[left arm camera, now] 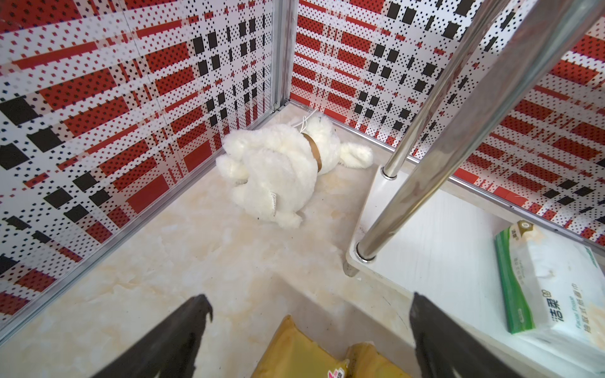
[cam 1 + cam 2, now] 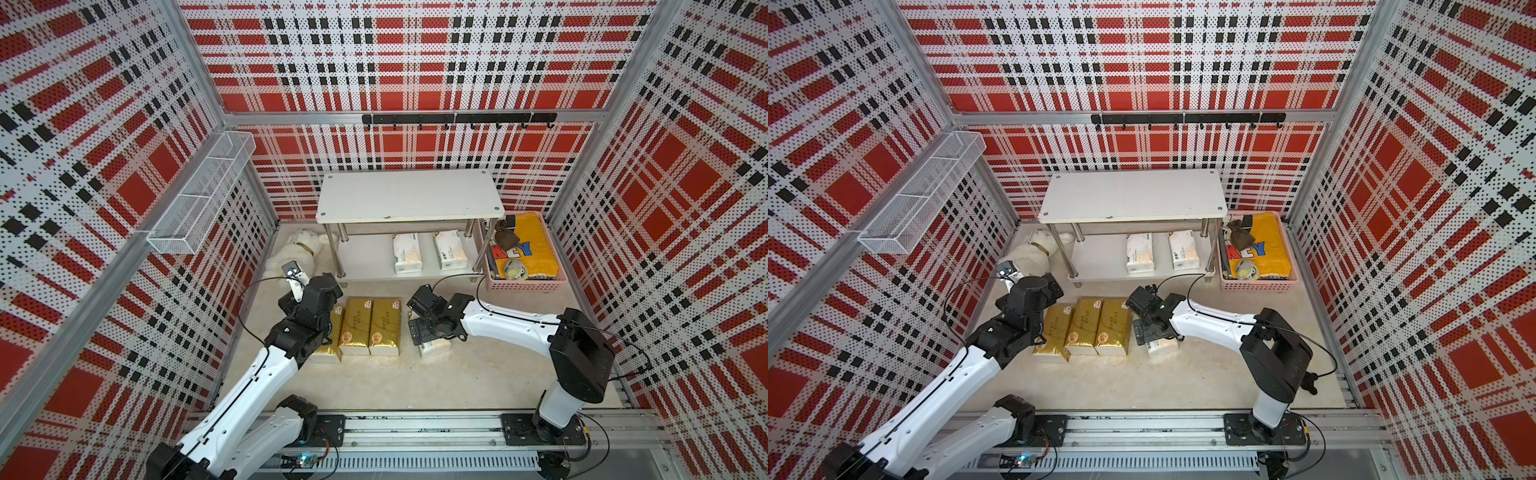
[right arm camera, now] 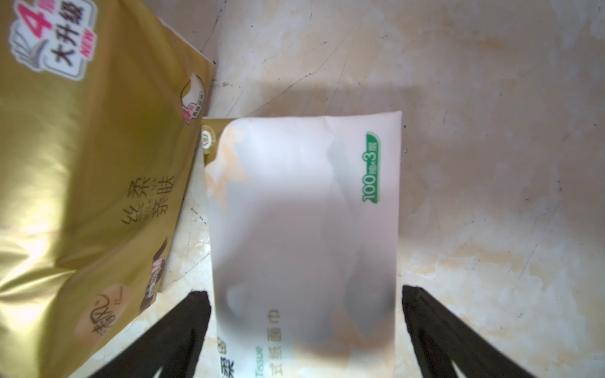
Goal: Place the tissue boxes on the shelf by color
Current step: Pick up the box of tissues from the center of the board.
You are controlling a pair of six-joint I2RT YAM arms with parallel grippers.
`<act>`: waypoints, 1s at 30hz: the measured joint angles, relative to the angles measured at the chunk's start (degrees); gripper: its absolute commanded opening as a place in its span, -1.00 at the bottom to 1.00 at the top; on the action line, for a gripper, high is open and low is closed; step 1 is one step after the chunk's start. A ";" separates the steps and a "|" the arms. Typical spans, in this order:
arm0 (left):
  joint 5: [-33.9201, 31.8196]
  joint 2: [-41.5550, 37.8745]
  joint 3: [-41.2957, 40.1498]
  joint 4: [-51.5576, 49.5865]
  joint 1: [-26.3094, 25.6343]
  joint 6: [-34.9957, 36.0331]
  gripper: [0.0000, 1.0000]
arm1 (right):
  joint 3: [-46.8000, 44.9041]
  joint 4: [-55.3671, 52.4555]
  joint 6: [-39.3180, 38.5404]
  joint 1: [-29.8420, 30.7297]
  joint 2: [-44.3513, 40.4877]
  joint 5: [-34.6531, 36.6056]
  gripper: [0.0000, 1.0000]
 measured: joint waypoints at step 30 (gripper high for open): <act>-0.07 -1.16 0.00 -0.04 0.00 -0.04 1.00 | -2.84 2.45 0.42 0.59 2.05 0.15 1.00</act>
